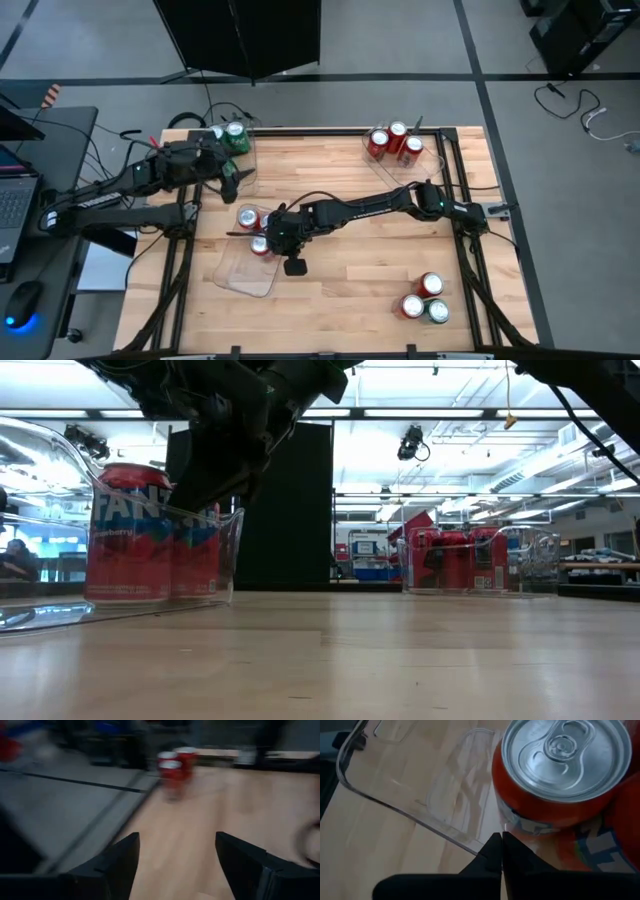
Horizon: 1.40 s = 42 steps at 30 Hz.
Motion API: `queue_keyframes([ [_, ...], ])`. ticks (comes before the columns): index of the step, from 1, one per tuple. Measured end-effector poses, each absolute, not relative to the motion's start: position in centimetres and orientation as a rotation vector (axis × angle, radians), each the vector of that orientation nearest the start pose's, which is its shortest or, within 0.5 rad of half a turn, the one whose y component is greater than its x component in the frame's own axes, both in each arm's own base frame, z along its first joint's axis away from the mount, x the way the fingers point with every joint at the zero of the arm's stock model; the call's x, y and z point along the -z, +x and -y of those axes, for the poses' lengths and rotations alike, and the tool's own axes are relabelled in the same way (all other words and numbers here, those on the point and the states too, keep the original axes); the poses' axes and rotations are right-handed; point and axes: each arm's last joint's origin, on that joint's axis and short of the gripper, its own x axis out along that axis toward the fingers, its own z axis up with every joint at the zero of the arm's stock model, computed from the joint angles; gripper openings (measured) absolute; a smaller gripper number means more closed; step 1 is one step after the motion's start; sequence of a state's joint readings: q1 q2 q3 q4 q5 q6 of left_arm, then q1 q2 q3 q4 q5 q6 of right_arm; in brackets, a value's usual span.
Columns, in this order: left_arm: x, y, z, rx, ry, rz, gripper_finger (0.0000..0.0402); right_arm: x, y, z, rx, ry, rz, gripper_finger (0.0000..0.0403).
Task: Sort soda cans
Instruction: Adjust the red soda can in the transparent bin
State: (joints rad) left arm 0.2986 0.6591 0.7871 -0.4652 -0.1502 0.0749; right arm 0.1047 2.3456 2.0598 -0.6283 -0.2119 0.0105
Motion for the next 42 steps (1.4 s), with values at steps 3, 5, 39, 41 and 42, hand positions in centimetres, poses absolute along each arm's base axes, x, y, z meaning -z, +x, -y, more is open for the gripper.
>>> queue_keyframes([
  [3,-32.2,13.4,-3.9,-0.29,-0.019,-0.363,0.0237,-21.5,50.6,-6.0,-0.296,0.046,-0.924,0.0],
  [5,-32.2,13.4,-3.5,-0.218,-0.04,-0.364,0.0212,-22.8,50.1,-5.9,-0.305,0.027,-0.917,0.0],
  [39,-29.5,17.4,2.6,0.114,-0.22,-0.916,0.0027,-26.1,35.1,-5.3,0.01,-0.018,-0.671,0.0],
  [41,-29.5,18.1,3.1,0.111,-0.236,-0.961,0.003,-26.2,34.8,-5.5,0.003,-0.019,-0.661,0.0],
  [42,-29.5,18.4,3.3,0.108,-0.244,-0.98,0.0032,-26.1,34.7,-5.6,0.001,-0.02,-0.664,0.0],
])
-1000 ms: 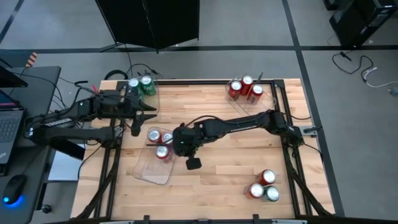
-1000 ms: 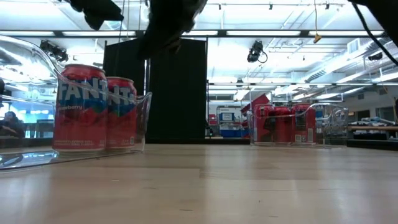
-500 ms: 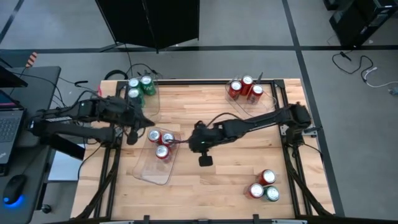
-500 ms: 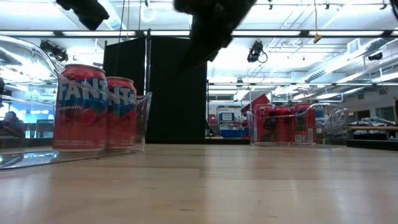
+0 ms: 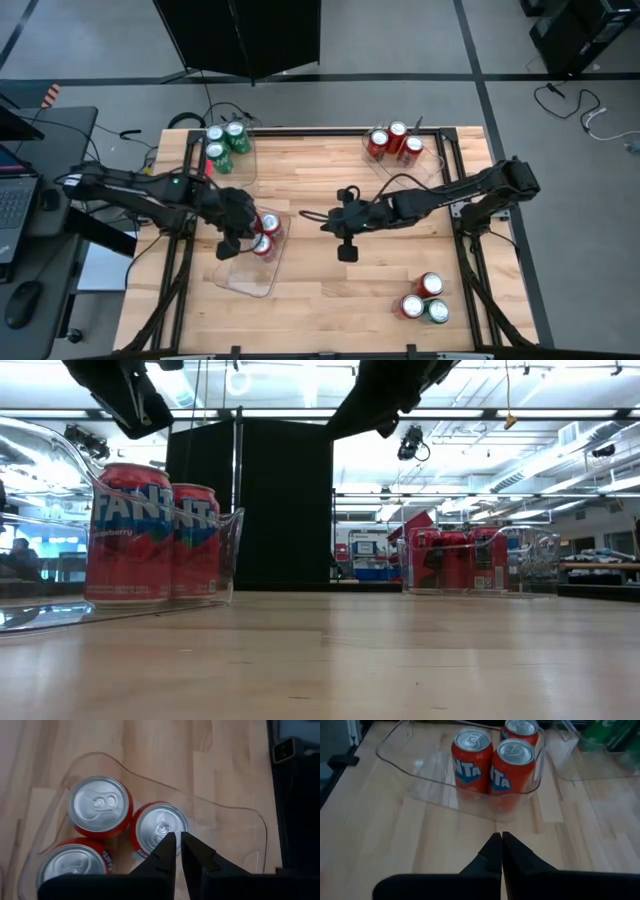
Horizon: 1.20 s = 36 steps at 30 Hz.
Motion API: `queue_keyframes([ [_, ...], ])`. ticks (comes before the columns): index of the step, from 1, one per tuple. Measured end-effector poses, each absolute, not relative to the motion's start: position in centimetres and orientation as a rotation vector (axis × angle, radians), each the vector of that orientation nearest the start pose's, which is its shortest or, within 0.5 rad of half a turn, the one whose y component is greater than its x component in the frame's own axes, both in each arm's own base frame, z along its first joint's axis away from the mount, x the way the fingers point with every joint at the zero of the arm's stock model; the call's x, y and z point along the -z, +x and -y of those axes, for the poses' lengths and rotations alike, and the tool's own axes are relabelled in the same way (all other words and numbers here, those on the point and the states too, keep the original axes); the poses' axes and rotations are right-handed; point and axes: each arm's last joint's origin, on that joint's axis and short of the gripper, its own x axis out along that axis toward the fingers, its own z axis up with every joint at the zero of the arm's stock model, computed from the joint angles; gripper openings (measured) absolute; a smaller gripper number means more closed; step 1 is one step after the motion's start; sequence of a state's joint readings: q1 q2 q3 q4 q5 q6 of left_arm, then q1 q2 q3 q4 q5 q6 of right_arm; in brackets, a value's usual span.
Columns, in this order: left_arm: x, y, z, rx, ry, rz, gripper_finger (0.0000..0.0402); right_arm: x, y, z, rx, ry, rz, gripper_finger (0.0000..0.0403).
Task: Sort soda cans
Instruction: Adjust the red soda can in the transparent bin
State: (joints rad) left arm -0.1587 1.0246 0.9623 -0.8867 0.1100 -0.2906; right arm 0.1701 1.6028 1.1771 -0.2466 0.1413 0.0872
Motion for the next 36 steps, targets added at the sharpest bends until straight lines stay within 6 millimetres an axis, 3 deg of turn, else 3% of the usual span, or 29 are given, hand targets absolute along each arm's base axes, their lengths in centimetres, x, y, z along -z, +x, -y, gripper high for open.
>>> queue_keyframes([
  [8,-30.1,20.7,4.8,0.14,-0.209,-1.067,0.0079,-25.5,34.8,-6.0,-0.011,-0.029,-0.685,0.0],
  [16,-28.5,21.7,5.4,0.12,-0.182,-1.193,0.0185,-25.5,34.8,-6.0,-0.012,-0.032,-0.685,0.0],
  [26,-27.6,22.5,5.4,0.056,-0.14,-1.224,0.0301,-25.5,34.8,-6.0,-0.012,-0.032,-0.685,0.0],
  [36,-26.4,23.3,5.6,0.044,-0.132,-1.276,0.0345,-25.4,34.8,-6.0,-0.015,-0.031,-0.692,0.0],
])
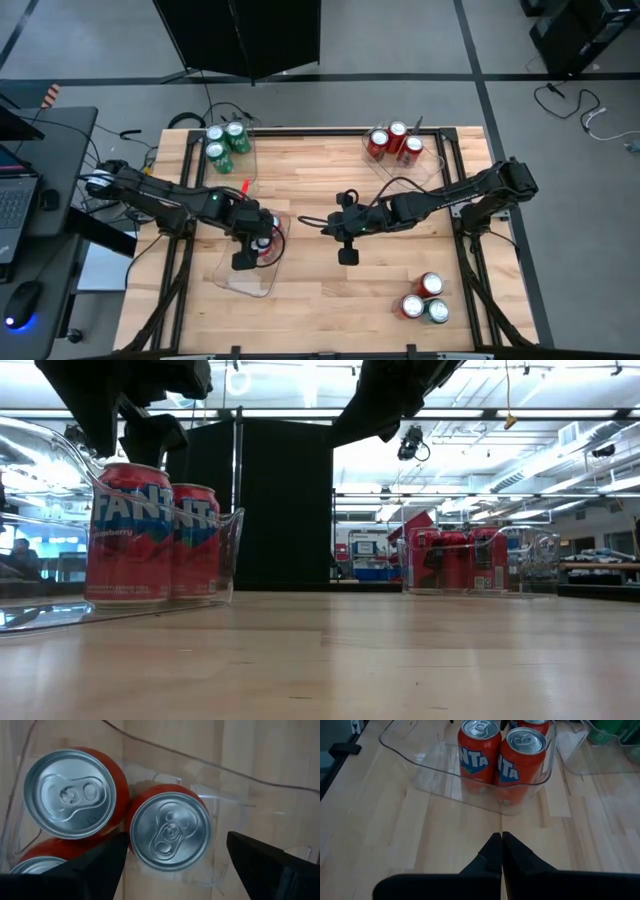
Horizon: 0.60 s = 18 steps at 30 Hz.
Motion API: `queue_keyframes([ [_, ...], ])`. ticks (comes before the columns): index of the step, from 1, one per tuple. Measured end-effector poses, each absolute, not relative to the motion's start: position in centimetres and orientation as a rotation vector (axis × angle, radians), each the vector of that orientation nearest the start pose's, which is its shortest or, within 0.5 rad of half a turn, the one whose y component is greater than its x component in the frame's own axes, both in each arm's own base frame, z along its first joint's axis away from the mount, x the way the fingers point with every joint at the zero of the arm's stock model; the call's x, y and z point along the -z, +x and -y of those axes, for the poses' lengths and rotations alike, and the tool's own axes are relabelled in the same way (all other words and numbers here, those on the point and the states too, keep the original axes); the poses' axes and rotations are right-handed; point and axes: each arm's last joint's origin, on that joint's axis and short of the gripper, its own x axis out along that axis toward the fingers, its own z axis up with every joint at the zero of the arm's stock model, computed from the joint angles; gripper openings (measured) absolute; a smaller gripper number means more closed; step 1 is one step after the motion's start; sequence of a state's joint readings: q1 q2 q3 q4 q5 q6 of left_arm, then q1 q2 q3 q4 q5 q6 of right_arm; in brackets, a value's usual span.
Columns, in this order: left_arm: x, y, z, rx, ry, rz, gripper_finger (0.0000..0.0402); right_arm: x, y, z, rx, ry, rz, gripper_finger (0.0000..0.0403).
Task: Sort soda cans
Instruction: Adjust the red soda can in the transparent bin
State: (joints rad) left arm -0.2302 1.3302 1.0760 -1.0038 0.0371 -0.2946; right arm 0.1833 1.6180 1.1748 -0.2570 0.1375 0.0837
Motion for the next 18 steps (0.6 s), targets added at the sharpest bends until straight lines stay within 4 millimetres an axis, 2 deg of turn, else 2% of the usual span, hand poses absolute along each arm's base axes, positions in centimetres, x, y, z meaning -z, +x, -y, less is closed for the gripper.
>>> queue_keyframes([
  [10,-25.4,23.7,5.5,0.001,-0.089,-1.328,0.0338,-25.4,34.8,-6.0,-0.015,-0.032,-0.698,0.0],
  [18,-25.3,23.3,5.5,0.006,-0.073,-1.384,0.0269,-25.4,34.8,-6.0,-0.014,-0.03,-0.699,0.0],
])
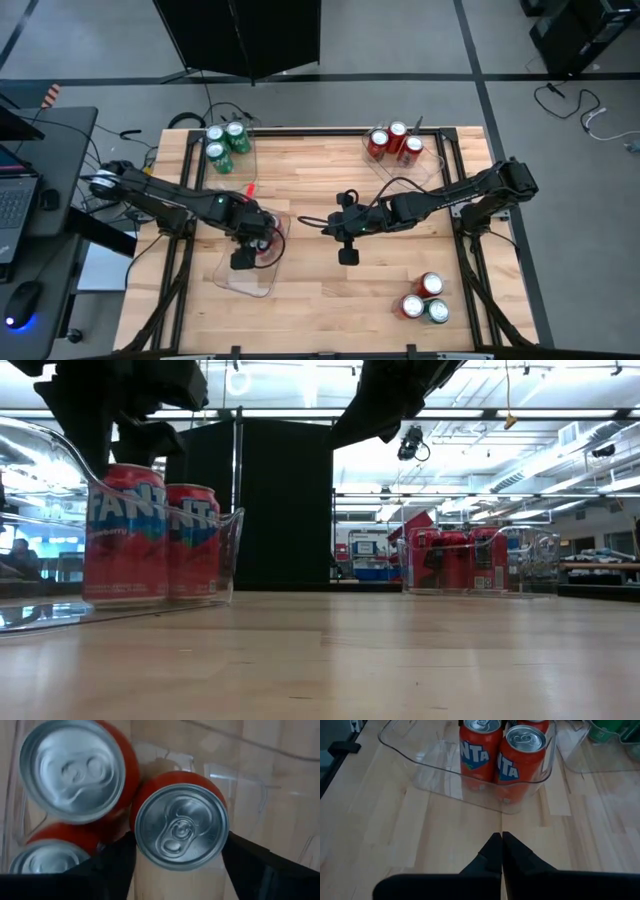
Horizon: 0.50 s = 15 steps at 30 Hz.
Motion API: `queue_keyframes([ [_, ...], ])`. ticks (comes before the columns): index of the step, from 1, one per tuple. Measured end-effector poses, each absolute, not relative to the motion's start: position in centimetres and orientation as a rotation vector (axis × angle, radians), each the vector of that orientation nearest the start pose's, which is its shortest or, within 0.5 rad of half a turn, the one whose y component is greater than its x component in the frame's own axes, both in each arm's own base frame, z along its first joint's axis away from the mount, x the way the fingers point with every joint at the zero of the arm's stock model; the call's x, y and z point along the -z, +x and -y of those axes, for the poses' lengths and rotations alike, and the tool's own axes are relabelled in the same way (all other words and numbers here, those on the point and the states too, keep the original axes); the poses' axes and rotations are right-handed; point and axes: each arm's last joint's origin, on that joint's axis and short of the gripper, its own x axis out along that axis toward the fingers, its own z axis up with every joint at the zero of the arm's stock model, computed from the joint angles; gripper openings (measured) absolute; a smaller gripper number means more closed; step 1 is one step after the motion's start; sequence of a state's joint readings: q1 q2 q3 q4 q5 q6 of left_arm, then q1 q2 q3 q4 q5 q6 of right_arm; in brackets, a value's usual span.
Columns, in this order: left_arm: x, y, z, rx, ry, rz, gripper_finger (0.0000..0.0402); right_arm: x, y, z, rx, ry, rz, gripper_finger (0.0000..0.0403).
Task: Sort soda cans
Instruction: Adjust the red soda can in the transparent bin
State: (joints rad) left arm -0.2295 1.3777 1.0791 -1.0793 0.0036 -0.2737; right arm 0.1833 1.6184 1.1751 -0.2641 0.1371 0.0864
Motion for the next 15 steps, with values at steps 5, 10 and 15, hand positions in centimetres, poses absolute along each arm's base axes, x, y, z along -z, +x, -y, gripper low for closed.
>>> queue_keyframes([
  [5,-25.31,22.77,5.35,-0.017,-0.086,-1.44,0.0231,-25.36,34.77,-6.04,-0.014,-0.03,-0.7,0.0],
  [10,-26.01,22.56,5.23,-0.05,-0.057,-1.472,0.0215,-25.36,34.77,-6.04,-0.014,-0.03,-0.7,0.0],
  [15,-26.25,22.99,5.19,-0.066,-0.033,-1.422,0.0195,-25.36,34.76,-6.04,-0.014,-0.03,-0.701,0.0],
])
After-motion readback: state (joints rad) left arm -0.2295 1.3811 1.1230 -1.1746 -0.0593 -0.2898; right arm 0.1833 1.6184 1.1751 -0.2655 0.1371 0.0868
